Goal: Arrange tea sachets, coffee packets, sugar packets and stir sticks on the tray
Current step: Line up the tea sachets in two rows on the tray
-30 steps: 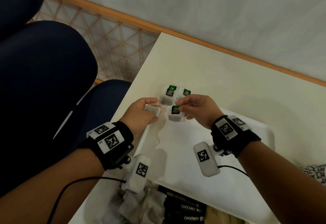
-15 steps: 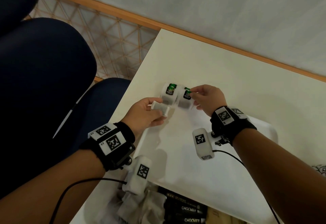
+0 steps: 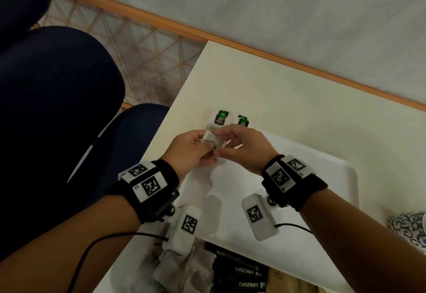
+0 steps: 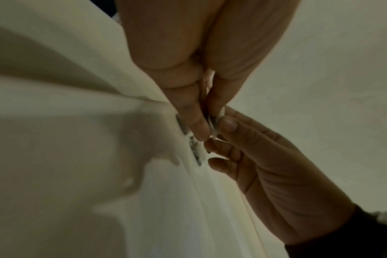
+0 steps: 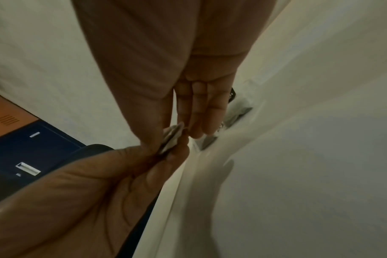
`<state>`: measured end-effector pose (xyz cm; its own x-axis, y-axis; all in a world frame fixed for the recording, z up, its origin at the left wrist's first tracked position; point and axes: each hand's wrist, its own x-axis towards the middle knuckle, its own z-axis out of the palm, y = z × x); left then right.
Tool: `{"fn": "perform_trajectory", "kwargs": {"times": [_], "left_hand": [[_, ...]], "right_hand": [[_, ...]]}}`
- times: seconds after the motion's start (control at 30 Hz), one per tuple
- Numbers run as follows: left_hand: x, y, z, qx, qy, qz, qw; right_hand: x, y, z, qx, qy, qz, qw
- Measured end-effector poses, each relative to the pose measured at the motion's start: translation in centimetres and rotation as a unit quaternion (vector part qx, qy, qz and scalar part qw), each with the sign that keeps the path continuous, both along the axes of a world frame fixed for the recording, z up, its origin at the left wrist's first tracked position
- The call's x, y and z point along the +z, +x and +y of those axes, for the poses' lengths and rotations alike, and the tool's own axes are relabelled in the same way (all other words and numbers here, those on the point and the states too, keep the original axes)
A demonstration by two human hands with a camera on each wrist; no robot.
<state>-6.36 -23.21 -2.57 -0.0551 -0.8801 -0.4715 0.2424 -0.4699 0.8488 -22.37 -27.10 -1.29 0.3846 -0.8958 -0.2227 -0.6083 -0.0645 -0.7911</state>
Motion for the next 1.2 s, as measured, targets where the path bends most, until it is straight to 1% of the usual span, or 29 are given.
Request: {"fn": "perform_trajectory", "kwargs": {"times": [0.1,0.13,0.23,0.33,0.4,0.47,0.53,0.67,0.7,0.77,0.87,0.93,1.0,1.07,1.1,1.13,1.17,1.2], "left_hand": [[0.1,0.2,0.2,0.006,0.001,-0.004,1.0],[0.1,0.2,0.3,0.009,0.001,-0.004,1.0],[0.1,0.4,0.3,0.009,0.0,0.0,1.0],[0.0,0.4,0.3,0.016,0.0,-0.008,1.0],[0.1,0.4,0.3,0.026,-0.004,-0.011,1.0],[0.1,0.3,0.2,0.043,0.003,0.001,0.999],[0.2,0.2,0.2,0.053,0.007,0.005,0.999],[0.0,0.2,0.1,0.044,0.012,-0.016,0.999],[-0.1,0.2,0.0,0.04,0.015,-0.02,0.999],[0.0,0.1,0.1,0.034,0.016,-0.022,0.999],[0.1,0.2,0.3,0.025,0.007,-0.023,0.999],[-0.3,0.4,0.3,0.018,-0.007,-0.051,0.998],[-0.6,0.6,0.4,0.008,-0.023,-0.083,0.996],[-0.6,0.6,0.4,-0.002,-0.027,-0.081,0.996],[-0.5,0.6,0.4,-0.003,-0.027,-0.07,0.997],[-0.5,0.5,0.4,-0.003,-0.026,-0.06,0.998],[-0.5,0.5,0.3,-0.002,-0.025,-0.061,0.998],[-0.6,0.5,0.3,-0.004,-0.024,-0.079,0.997]], "right_hand": [[0.2,0.2,0.1,-0.014,-0.004,-0.017,1.0],[0.2,0.3,0.1,-0.019,0.006,-0.035,0.999],[0.4,0.3,-0.3,-0.084,0.081,-0.118,0.986],[0.5,0.0,-0.6,-0.129,0.126,-0.145,0.973],[0.2,-0.1,-0.6,-0.139,0.132,-0.14,0.971],[-0.3,-0.3,-0.4,-0.135,0.072,-0.092,0.984],[-0.4,-0.4,0.1,-0.098,-0.014,-0.03,0.995],[-0.3,0.0,1.0,0.028,-0.078,0.028,0.996],[-0.4,0.1,1.1,0.042,-0.096,0.044,0.993],[-0.3,0.2,1.1,0.028,-0.11,0.061,0.992],[0.1,0.3,0.7,0.005,-0.095,0.064,0.993],[0.3,0.4,0.5,-0.016,-0.101,0.05,0.993],[0.5,0.4,0.3,-0.04,-0.065,-0.006,0.997],[0.6,0.6,0.4,-0.04,-0.008,-0.066,0.997],[0.6,0.6,0.4,-0.035,-0.004,-0.073,0.997],[0.5,0.6,0.4,-0.031,-0.017,-0.061,0.998],[0.6,0.5,0.3,-0.022,-0.033,-0.044,0.998],[0.6,0.4,0.2,-0.01,-0.049,-0.023,0.998]]}}
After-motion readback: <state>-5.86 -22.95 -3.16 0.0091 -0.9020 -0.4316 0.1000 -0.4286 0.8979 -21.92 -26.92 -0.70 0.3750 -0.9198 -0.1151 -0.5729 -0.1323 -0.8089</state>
